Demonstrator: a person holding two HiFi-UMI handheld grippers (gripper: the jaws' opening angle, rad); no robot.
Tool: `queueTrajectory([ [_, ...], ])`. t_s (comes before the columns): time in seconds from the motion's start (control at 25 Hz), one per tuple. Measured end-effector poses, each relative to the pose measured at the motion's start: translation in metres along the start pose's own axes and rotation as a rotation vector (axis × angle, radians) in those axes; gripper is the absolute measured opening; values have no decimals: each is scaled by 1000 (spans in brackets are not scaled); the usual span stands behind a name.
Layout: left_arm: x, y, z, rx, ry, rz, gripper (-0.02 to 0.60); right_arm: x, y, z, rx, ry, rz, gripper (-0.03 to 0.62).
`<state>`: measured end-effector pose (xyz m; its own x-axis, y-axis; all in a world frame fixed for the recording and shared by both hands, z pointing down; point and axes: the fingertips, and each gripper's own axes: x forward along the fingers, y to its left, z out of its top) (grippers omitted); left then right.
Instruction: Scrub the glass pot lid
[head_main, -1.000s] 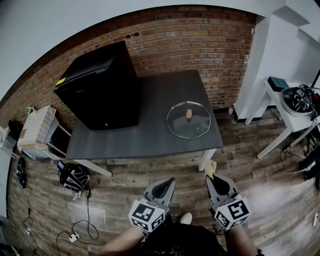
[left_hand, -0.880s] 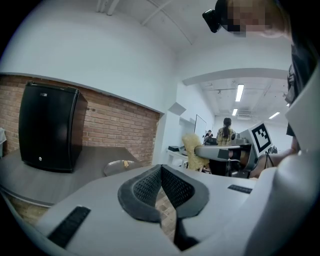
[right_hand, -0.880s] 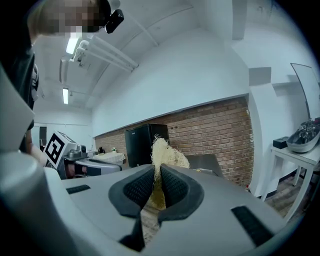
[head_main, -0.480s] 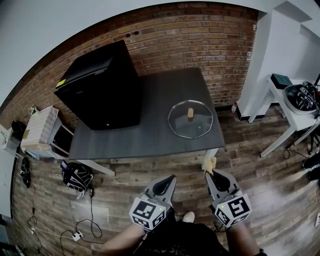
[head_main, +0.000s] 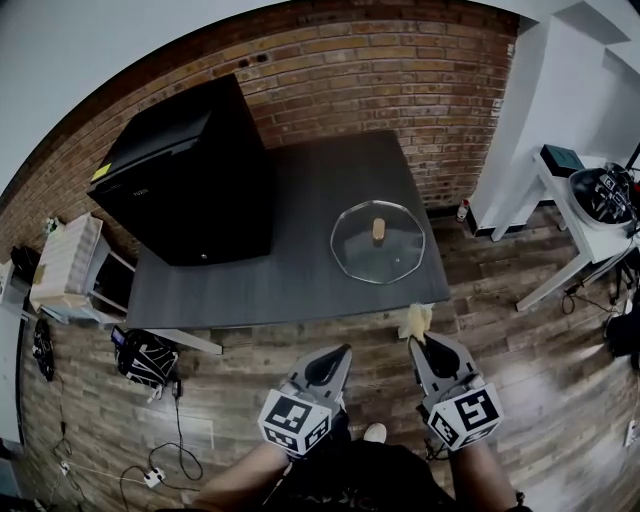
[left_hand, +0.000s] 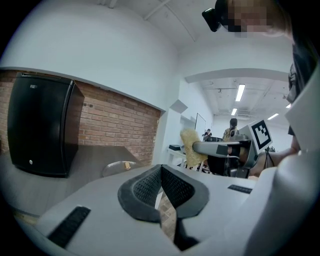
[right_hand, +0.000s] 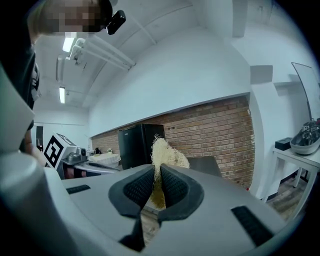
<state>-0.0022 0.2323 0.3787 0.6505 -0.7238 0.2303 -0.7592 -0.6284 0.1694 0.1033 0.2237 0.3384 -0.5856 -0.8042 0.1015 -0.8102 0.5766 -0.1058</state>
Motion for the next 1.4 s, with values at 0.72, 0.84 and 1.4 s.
queueTrajectory([
  [0.72,77,103,11,-15,71,-85,31,107,-50,-7,49,54,-114,43],
  [0.84,90,116,7,-19,94,-107,31,120,-56,-9,55,65,-143,43],
  [1.4,123,164,-23,-19,197,-208,31,179,-63,-37,80,128,-261,42],
])
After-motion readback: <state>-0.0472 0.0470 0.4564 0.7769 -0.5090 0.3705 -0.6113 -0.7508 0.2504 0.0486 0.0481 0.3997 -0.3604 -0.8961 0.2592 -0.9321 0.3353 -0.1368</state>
